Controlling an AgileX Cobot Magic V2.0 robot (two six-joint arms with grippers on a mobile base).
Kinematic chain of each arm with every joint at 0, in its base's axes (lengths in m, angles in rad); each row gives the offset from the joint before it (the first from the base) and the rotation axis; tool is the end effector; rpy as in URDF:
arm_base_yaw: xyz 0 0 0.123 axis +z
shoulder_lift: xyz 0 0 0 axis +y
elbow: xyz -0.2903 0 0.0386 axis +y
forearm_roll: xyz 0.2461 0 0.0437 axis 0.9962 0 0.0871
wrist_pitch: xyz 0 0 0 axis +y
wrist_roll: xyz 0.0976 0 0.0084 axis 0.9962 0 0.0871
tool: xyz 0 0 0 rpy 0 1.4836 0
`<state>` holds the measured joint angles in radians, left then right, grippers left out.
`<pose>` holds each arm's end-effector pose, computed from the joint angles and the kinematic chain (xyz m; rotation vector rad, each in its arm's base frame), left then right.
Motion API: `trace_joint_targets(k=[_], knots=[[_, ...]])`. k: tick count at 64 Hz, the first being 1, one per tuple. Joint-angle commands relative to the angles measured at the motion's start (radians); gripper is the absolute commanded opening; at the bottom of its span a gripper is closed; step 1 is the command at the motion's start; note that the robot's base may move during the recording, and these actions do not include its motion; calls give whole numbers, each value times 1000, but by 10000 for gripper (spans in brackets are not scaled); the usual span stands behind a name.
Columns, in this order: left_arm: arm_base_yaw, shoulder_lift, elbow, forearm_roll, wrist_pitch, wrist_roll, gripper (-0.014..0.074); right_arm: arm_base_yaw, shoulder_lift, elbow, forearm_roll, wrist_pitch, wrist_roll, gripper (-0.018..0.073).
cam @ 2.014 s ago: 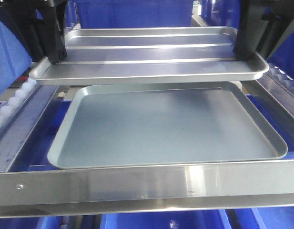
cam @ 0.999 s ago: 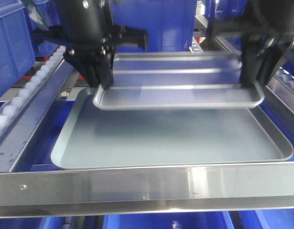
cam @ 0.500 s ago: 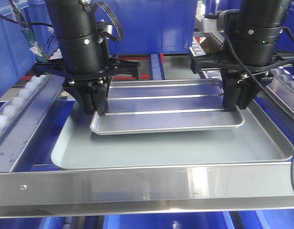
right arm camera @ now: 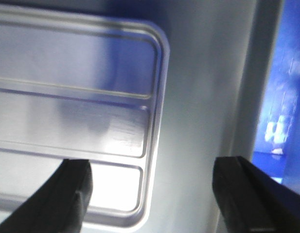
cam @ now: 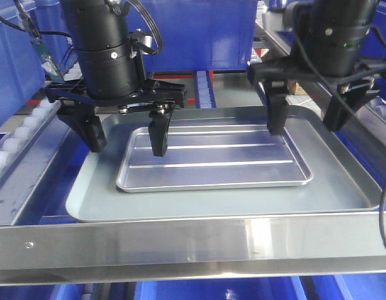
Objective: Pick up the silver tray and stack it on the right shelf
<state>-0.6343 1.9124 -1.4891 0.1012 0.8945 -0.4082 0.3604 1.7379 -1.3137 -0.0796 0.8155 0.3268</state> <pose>0.3337 -0.2359 0.2303 0.3850 2.7731 -0.1303 0.3467 0.1246 0.2520 -0.1033 2.7210 0.1055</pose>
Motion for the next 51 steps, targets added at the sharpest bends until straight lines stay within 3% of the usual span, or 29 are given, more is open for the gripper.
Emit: trace_joint_targets(k=[1,12,20,29,38,51], knots=[[-4,-103,-31,6,0,1,485,-2,-106,-35,-6,-23,-9,621],[-27,-240,-18,39,44,39,405,-2,-229,-31,-8,33,-11,497],[-66,-382,52,93,31,42,272,-1,-341,3,-14,63,-14,272],[-116,-551,216,125,-46,42,77,-1,-497,144,-46,-5,-14,38],[-135,-714,427,122,-206,42,-108,-1,-659,326,-55,-97,-20,56],[-135,-892,737,124,-464,42,-100,-1,-884,597,-56,-245,-85,56]])
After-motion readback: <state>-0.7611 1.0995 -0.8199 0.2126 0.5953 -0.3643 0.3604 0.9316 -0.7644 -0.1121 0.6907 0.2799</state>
